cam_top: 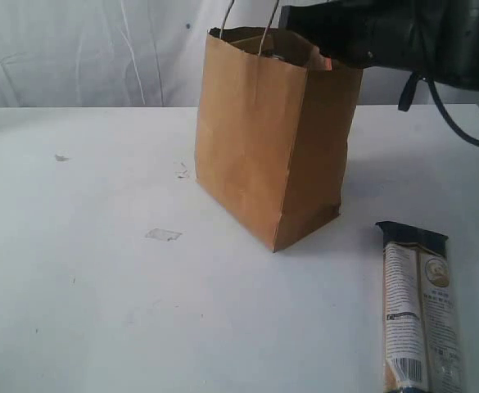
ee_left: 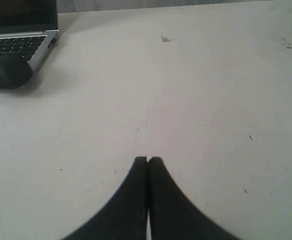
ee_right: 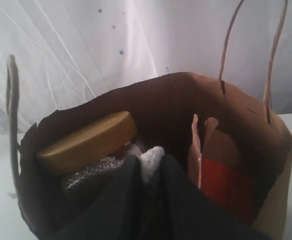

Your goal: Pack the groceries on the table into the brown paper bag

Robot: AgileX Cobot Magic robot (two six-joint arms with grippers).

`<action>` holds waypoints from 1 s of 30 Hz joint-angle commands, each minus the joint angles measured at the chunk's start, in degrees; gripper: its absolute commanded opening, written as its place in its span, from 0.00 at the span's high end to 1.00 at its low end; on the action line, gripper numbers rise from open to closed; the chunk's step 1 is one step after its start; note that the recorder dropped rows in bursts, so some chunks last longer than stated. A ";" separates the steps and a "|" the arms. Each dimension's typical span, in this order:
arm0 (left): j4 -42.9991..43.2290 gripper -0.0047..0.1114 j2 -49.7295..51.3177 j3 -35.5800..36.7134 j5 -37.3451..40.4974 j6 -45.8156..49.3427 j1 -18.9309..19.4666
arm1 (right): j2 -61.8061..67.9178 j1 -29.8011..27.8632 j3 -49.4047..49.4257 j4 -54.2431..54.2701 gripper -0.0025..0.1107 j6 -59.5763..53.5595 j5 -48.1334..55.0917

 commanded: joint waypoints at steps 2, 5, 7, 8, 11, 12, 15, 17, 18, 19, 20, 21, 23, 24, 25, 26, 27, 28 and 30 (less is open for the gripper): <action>-0.33 0.96 -0.25 0.26 -0.22 0.00 0.01 | -0.05 -0.28 -0.35 -0.21 0.84 -0.75 0.28; -0.33 0.96 -0.25 0.26 -0.22 0.00 0.01 | -0.05 -0.28 -0.35 -0.21 0.73 -0.75 0.28; -0.33 0.96 -0.25 0.26 -0.22 0.00 0.01 | -0.05 -0.28 -0.35 -0.21 0.70 -0.75 0.17; -0.33 0.96 -0.25 0.26 -0.22 0.00 0.01 | -0.05 -0.28 -0.35 -0.21 0.69 -0.75 0.17; -0.33 0.96 -0.25 0.26 -0.22 0.00 0.01 | -0.41 -0.28 -0.35 -0.21 0.69 -0.75 0.04; -0.33 0.96 -0.25 0.26 -0.22 0.00 0.01 | -0.72 -0.28 -0.35 -0.21 0.69 -0.75 0.03; -0.33 0.96 -0.25 0.26 -0.22 0.00 0.01 | -3.43 -0.28 0.44 -0.21 0.69 -0.75 -0.07; -0.33 0.96 -0.25 0.26 -0.22 0.00 0.01 | -8.67 -0.28 1.79 -0.21 0.69 -2.38 -0.26; -0.33 0.96 -0.25 0.26 -0.22 0.00 0.01 | -10.88 -0.28 2.60 -0.21 0.69 -2.38 -0.01; -0.33 0.96 -0.25 0.26 -0.22 0.00 0.01 | -15.24 -0.28 4.37 -0.21 0.69 -4.63 0.75; -0.33 0.96 -0.25 0.26 -0.22 0.00 0.01 | -17.78 -0.28 5.48 -0.21 0.69 -7.58 0.87; -0.33 0.96 -0.25 0.26 -0.22 0.00 0.01 | -22.84 -0.28 7.54 -0.21 0.69 -16.17 -0.02; -0.33 0.96 -0.25 0.26 -0.22 0.00 0.01 | -28.94 -0.28 10.26 -0.21 0.71 -32.00 -8.95; -0.33 0.96 -0.25 0.26 -0.22 0.00 0.01 | -30.59 -0.28 11.19 -0.21 0.72 -36.68 -13.60; -0.33 0.96 -0.25 0.26 -0.22 0.00 0.01 | -32.80 -0.28 13.11 -0.21 0.77 -39.89 -29.40; -0.33 0.96 -0.25 0.26 -0.22 0.00 0.01 | -33.33 -0.28 14.72 -0.21 0.80 -39.89 -42.68; -0.33 0.96 -0.25 0.26 -0.22 0.00 0.01 | -33.31 -0.28 16.72 -0.21 0.84 -39.89 -54.19; -0.33 0.96 -0.25 0.26 -0.22 0.00 0.01 | -33.19 -0.28 19.50 -0.21 0.90 -39.89 -60.89; -0.33 0.96 -0.25 0.26 -0.22 0.00 0.01 | -33.65 0.11 26.16 -0.21 0.98 -39.89 -60.09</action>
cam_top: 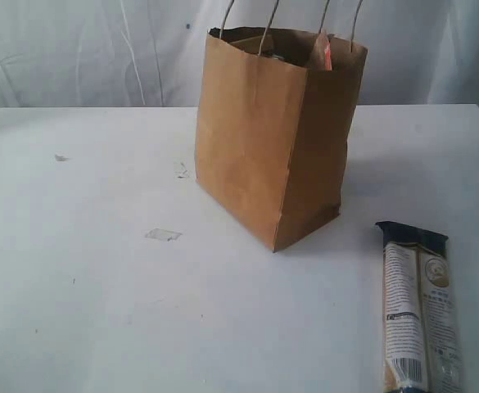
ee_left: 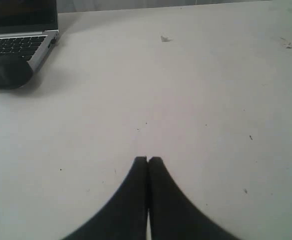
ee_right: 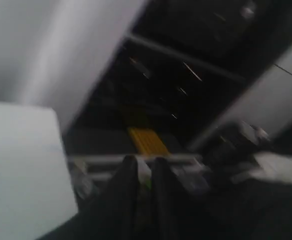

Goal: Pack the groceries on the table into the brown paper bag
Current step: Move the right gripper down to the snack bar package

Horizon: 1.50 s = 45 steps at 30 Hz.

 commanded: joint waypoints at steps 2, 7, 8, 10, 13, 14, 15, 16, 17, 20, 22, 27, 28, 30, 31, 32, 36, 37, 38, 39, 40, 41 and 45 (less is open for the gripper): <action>-0.33 0.96 -0.25 0.26 -0.22 0.00 0.01 | -0.83 1.34 12.46 0.62 0.98 -1.14 0.35; -0.33 0.96 -0.25 0.26 -0.22 0.00 0.01 | -2.16 4.74 16.87 0.62 0.98 21.68 14.86; -0.33 0.96 -0.25 0.26 -0.22 0.00 0.01 | -2.65 4.74 17.74 0.62 0.98 28.48 20.38; -0.33 0.96 -0.25 0.26 -0.22 0.00 0.01 | -3.53 4.74 19.40 0.62 0.98 41.50 38.42; -0.33 0.96 -0.25 0.26 -0.22 0.00 0.01 | -2.28 4.74 20.49 0.62 0.98 54.47 70.89; -0.33 0.96 -0.25 0.26 -0.22 0.00 0.01 | -1.14 4.74 20.49 0.62 0.98 54.85 83.27; -0.33 0.96 -0.25 0.26 -0.22 0.00 0.01 | 0.15 4.74 20.39 0.05 0.98 54.62 94.95; -0.33 0.96 -0.25 0.26 -0.22 0.00 0.01 | 1.19 4.74 20.39 -1.14 0.98 54.08 104.31; -0.33 0.96 -0.25 0.26 -0.22 0.00 0.01 | 2.30 4.74 20.39 -3.34 0.98 54.07 110.79; -0.33 0.96 -0.25 0.26 -0.22 0.00 0.01 | 3.62 4.74 20.39 -16.59 0.98 61.73 113.36; -0.33 0.96 -0.25 0.26 -0.22 0.00 0.01 | 3.62 4.74 20.39 -33.71 0.98 74.90 106.24; -0.33 0.96 -0.25 0.26 -0.22 0.00 0.01 | 3.62 4.74 18.53 -89.11 0.98 124.57 98.65; -0.33 0.96 -0.25 0.26 -0.22 0.00 0.01 | 3.62 4.74 17.33 -95.49 0.98 130.01 101.05; -0.33 0.96 -0.25 0.26 -0.22 0.00 0.01 | 3.62 4.74 14.36 -105.29 0.98 136.45 105.60; -0.33 0.96 -0.25 0.26 -0.22 0.00 0.01 | 3.62 4.74 12.89 -107.68 0.98 136.72 106.59; -0.33 0.96 -0.25 0.26 -0.22 0.00 0.01 | 3.62 4.74 11.87 -108.74 0.98 136.72 106.32; -0.33 0.96 -0.25 0.26 -0.22 0.00 0.01 | 3.62 4.74 9.97 -109.63 0.97 134.76 92.93; -0.33 0.96 -0.25 0.26 -0.22 0.00 0.01 | 3.62 4.74 10.76 -109.53 0.89 134.39 89.61; -0.33 0.96 -0.25 0.26 -0.22 0.00 0.01 | 3.62 4.74 11.25 -109.53 0.84 134.39 88.92; -0.33 0.96 -0.25 0.26 -0.22 0.00 0.01 | 3.62 4.74 11.85 -109.75 0.68 134.39 88.23; -0.33 0.96 -0.25 0.26 -0.22 0.00 0.01 | 3.62 4.74 12.01 -109.75 0.60 134.39 88.23; -0.33 0.96 -0.25 0.26 -0.22 0.00 0.01 | 3.62 4.74 12.41 -109.75 0.43 134.39 88.36; -0.33 0.96 -0.25 0.26 -0.22 0.00 0.01 | 3.62 4.74 12.41 -109.75 0.31 134.51 88.62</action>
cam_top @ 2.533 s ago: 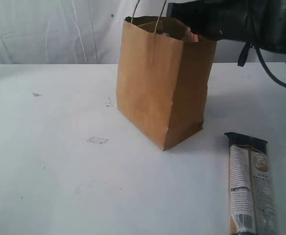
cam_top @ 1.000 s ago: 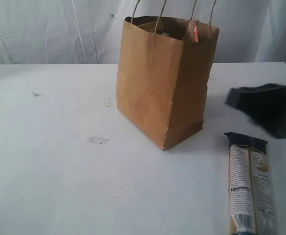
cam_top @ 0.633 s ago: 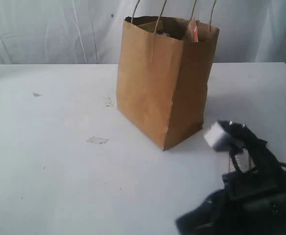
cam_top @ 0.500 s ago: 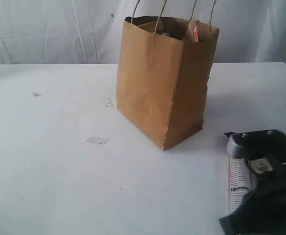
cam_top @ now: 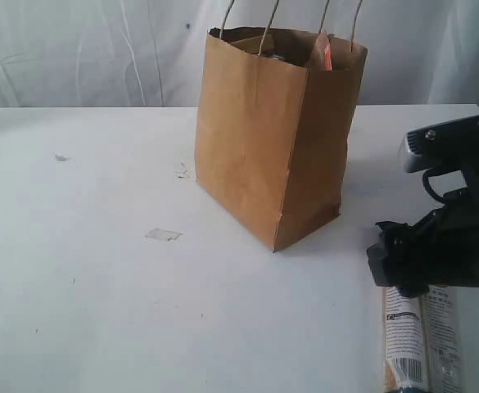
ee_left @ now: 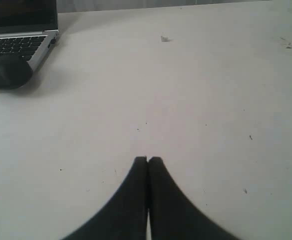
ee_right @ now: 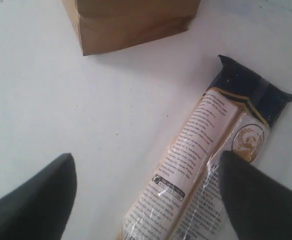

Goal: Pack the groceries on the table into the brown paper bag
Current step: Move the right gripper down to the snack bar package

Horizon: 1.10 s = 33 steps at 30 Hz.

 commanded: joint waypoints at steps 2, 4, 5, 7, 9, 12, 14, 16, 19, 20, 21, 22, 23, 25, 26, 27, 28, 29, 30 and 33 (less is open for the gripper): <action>-0.33 0.96 -0.25 0.26 -0.22 0.00 0.01 | -0.04 -0.01 0.17 -0.28 0.31 -0.56 -1.27; -0.33 0.96 -0.25 0.26 -0.22 0.00 0.01 | -0.04 -0.01 0.17 -0.28 0.31 -0.56 -1.27; -0.33 0.96 -0.25 0.26 -0.22 0.00 0.01 | -0.04 -0.01 0.17 -0.28 0.31 -0.56 -1.27; -0.33 0.96 -0.25 0.26 -0.22 0.00 0.01 | -0.04 -0.01 0.17 -0.28 0.31 -0.56 -1.27; -0.33 0.96 -0.25 0.26 -0.22 0.00 0.01 | -0.04 -0.01 0.17 -0.28 0.31 -0.56 -2.26; -0.33 0.96 -0.25 0.26 -0.22 0.00 0.01 | -0.04 -0.01 0.17 -0.28 0.31 -0.56 -5.59; -0.33 0.96 -0.25 0.26 -0.22 0.00 0.01 | -0.04 -0.01 0.17 -0.28 0.31 -0.56 -5.51; -0.33 0.96 -0.25 0.26 -0.22 0.00 0.01 | -0.04 -0.01 0.17 -0.28 0.31 -0.56 -5.10; -0.33 0.96 -0.25 0.26 -0.22 0.00 0.01 | -0.04 -0.01 0.17 0.05 0.31 -0.56 -5.10; -0.33 0.96 -0.25 0.26 -0.22 0.00 0.01 | -0.04 -0.01 0.17 0.61 0.31 -0.29 -5.10; -0.33 0.96 -0.25 0.26 -0.22 0.00 0.01 | -0.04 -0.01 0.17 1.24 0.31 0.17 -5.10; -0.33 0.96 -0.25 0.26 -0.22 0.00 0.01 | -0.04 -0.01 0.17 1.39 0.31 1.27 -5.10; -0.33 0.96 -0.25 0.26 -0.22 0.00 0.01 | -0.04 -0.01 0.17 1.39 0.31 1.97 -5.36; -0.33 0.96 -0.25 0.26 -0.22 0.00 0.01 | -0.04 -0.01 0.17 1.39 0.31 2.09 -6.40; -0.33 0.96 -0.25 0.26 -0.22 0.00 0.01 | -0.04 -0.01 0.17 1.39 0.31 2.09 -6.83; -0.33 0.96 -0.25 0.26 -0.22 0.00 0.01 | -0.04 -0.01 0.17 1.39 0.31 2.09 -7.65; -0.33 0.96 -0.25 0.26 -0.22 0.00 0.01 | -0.04 -0.01 0.17 1.39 0.31 2.49 -9.25; -0.33 0.96 -0.25 0.26 -0.22 0.00 0.01 | -0.04 -0.01 0.17 1.39 0.31 3.45 -10.33; -0.33 0.96 -0.25 0.26 -0.22 0.00 0.01 | -0.04 -0.01 0.17 1.39 0.31 4.58 -11.07; -0.33 0.96 -0.25 0.26 -0.22 0.00 0.01 | -0.04 -0.01 0.17 2.39 0.31 7.99 -11.87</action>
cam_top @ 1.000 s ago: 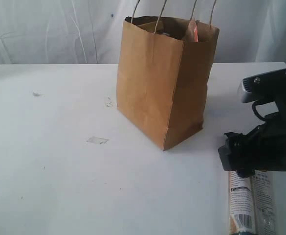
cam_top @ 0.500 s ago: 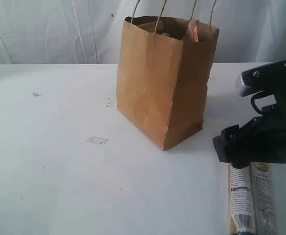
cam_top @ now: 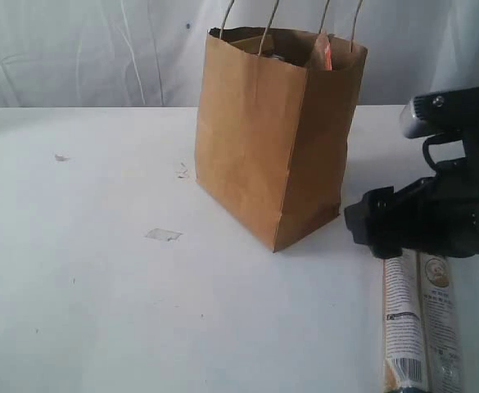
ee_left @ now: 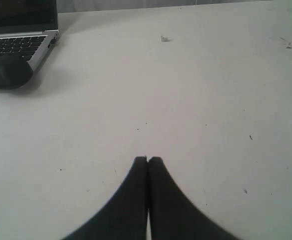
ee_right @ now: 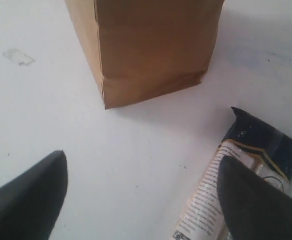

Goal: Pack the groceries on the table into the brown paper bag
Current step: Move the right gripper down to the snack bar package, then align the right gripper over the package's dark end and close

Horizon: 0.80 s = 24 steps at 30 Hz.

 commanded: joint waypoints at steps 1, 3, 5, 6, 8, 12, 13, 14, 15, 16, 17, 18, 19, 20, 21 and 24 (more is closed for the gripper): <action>-0.33 0.96 -0.25 0.26 -0.22 0.00 0.01 | -0.04 -0.01 0.17 1.04 0.31 4.55 -1.96; -0.33 0.96 -0.25 0.26 -0.22 0.00 0.01 | -0.04 -0.01 0.17 1.04 0.31 5.18 -1.96; -0.33 0.96 -0.25 0.26 -0.22 0.00 0.01 | -0.04 -0.01 0.17 1.55 0.31 5.73 -1.28; -0.33 0.96 -0.25 0.26 -0.22 0.00 0.01 | -0.04 -0.01 0.17 2.55 0.31 6.75 -0.87; -0.33 0.96 -0.25 0.26 -0.22 0.00 0.01 | -0.04 -0.01 0.17 3.67 0.31 8.62 -1.01; -0.33 0.96 -0.25 0.26 -0.22 0.00 0.01 | -0.04 -0.01 0.17 3.60 0.31 8.54 -5.13; -0.33 0.96 -0.25 0.26 -0.22 0.00 0.01 | -0.04 -0.13 0.17 2.13 0.31 7.27 -5.89; -0.33 0.96 -0.25 0.26 -0.22 0.00 0.01 | 0.06 -0.21 0.17 0.40 0.31 7.16 -5.59; -0.33 0.96 -0.25 0.26 -0.22 0.00 0.01 | 0.37 -0.65 -0.09 -1.32 0.31 8.94 -4.20; -0.33 0.96 -0.25 0.26 -0.22 0.00 0.01 | 1.05 -1.44 -0.47 -2.87 0.31 12.18 -1.15; -0.33 0.96 -0.25 0.26 -0.22 0.00 0.01 | 2.21 -2.49 -0.93 -5.25 0.31 15.47 2.25; -0.33 0.96 -0.25 0.26 -0.22 0.00 0.01 | 3.41 -3.44 -1.28 -7.51 0.31 18.10 4.54; -0.33 0.96 -0.25 0.26 -0.22 0.00 0.01 | 5.07 -4.65 -1.58 -10.68 0.31 21.08 6.37; -0.33 0.96 -0.25 0.26 -0.22 0.00 0.01 | 6.87 -5.66 -1.98 -12.43 0.31 23.45 7.20; -0.33 0.96 -0.25 0.26 -0.22 0.00 0.01 | 8.32 -6.58 -2.31 -12.99 0.31 24.29 7.31; -0.33 0.96 -0.25 0.26 -0.22 0.00 0.01 | 13.03 -7.57 -4.46 -12.82 0.31 24.29 7.17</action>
